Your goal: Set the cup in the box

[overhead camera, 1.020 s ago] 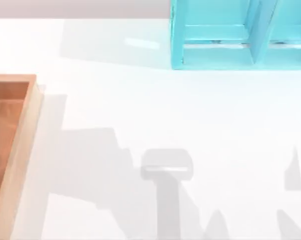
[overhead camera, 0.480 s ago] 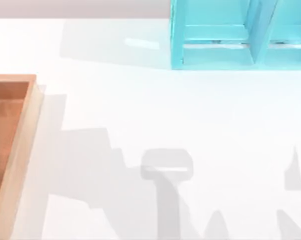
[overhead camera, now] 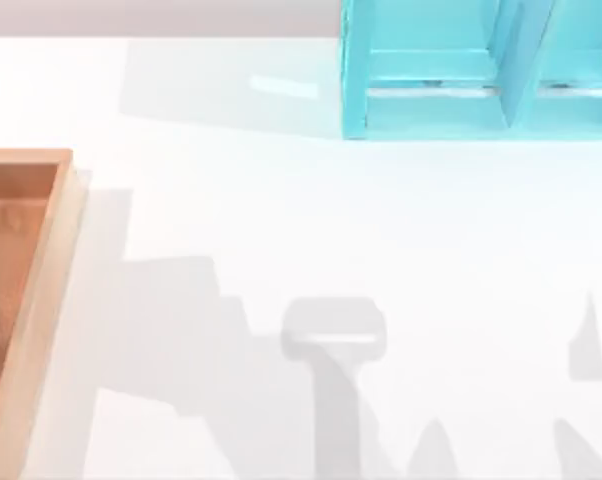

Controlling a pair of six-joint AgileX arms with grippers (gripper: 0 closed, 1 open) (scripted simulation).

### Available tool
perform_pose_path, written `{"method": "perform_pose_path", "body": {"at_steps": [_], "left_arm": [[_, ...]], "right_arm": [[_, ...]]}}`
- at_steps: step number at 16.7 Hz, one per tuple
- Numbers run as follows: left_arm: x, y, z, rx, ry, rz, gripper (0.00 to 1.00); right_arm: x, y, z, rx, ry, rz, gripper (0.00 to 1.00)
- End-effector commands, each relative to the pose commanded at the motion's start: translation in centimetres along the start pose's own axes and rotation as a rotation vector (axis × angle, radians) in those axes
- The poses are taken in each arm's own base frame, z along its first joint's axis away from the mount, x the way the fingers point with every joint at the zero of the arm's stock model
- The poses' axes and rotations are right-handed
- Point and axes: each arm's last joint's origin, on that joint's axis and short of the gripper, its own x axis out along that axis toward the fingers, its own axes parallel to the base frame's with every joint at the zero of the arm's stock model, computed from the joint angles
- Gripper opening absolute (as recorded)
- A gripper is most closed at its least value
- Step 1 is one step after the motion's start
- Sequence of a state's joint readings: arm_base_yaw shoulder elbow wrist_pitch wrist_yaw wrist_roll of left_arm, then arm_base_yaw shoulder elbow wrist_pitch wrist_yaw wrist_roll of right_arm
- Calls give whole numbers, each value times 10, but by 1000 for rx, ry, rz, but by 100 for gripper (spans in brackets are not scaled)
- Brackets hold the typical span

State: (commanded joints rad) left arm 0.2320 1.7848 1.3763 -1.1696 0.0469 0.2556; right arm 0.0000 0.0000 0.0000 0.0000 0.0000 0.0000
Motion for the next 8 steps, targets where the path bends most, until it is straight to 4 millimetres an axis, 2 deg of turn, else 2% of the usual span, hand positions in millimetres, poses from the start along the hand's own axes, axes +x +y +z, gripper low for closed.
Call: {"method": "perform_pose_path", "body": {"at_steps": [2, 8], "left_arm": [[0, 0, 0, 0, 0, 0, 98], [0, 0, 0, 0, 0, 0, 100]], "right_arm": [[0, 0, 0, 0, 0, 0, 100], [0, 0, 0, 0, 0, 0, 100]]}}
